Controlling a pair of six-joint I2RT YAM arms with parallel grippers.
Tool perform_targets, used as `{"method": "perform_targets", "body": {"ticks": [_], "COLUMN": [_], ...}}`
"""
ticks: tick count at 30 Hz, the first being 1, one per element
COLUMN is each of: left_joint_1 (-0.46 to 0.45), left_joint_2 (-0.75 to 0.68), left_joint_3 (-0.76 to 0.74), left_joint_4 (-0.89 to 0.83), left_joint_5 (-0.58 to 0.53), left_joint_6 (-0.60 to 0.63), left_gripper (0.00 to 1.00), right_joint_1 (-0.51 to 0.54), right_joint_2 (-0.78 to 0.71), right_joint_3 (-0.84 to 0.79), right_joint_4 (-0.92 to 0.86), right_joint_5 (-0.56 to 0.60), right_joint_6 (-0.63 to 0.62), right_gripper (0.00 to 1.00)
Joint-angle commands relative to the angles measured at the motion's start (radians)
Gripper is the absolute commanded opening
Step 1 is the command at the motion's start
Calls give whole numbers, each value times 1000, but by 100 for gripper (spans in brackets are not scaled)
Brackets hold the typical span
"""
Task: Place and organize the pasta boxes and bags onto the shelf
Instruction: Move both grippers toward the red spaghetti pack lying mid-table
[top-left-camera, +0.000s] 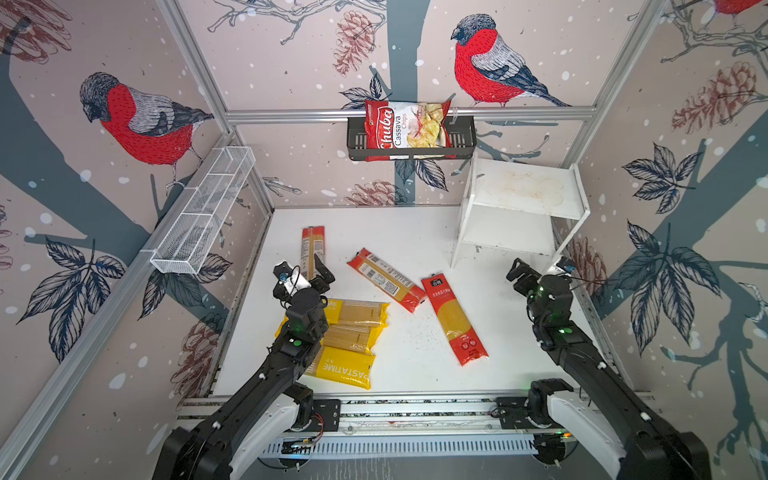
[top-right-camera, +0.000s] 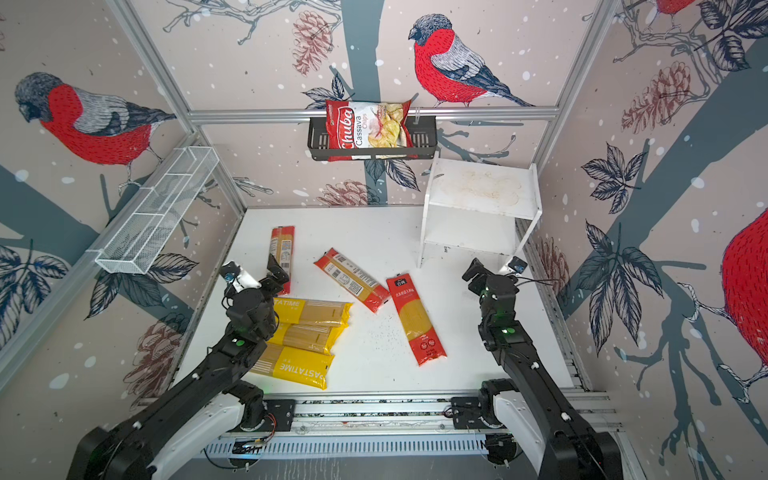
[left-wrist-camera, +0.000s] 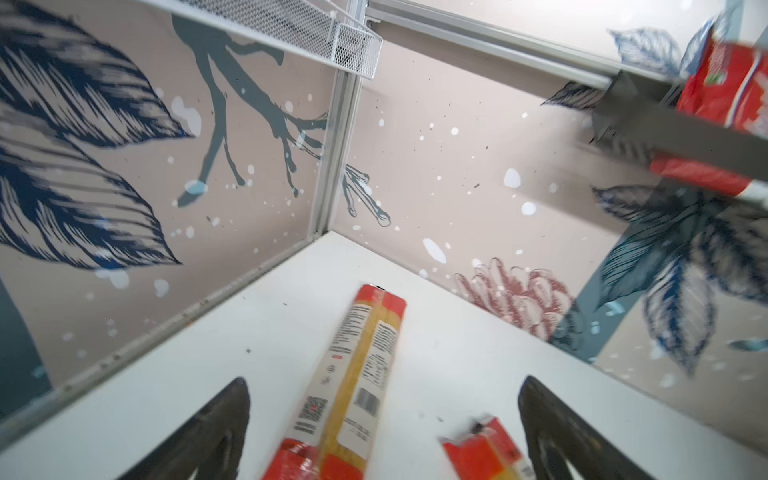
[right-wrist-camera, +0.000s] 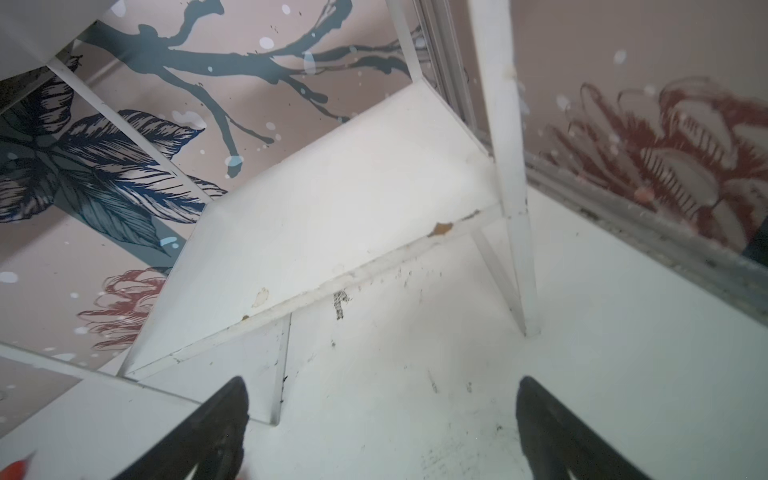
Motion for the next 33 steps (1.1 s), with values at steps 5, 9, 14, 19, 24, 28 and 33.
{"method": "perform_targets", "body": {"ticks": [5, 9, 14, 19, 24, 28, 33], "left_joint_1": [106, 55, -226, -471, -574, -624, -648], "left_joint_2": [-98, 64, 207, 372, 547, 657, 758], "left_joint_3": [3, 138, 229, 268, 286, 329, 373], "left_joint_4": [-224, -362, -473, -436, -311, -255, -214], "left_joint_5": [472, 621, 430, 342, 414, 474, 579], "left_joint_6": [-312, -325, -360, -427, -487, -497, -520], "left_gripper": [75, 65, 65, 68, 68, 68, 67], "right_joint_1": [67, 132, 196, 215, 214, 210, 192], "right_joint_2": [49, 72, 88, 99, 121, 133, 122], "right_joint_3": [109, 95, 39, -2, -24, -29, -53], "right_joint_4": [-260, -321, -370, -379, -367, -380, -341], "right_joint_5": [-234, -243, -205, -219, -233, -241, -315], "right_joint_6": [6, -16, 13, 20, 27, 33, 63], "right_gripper": [86, 78, 67, 64, 67, 69, 70]}}
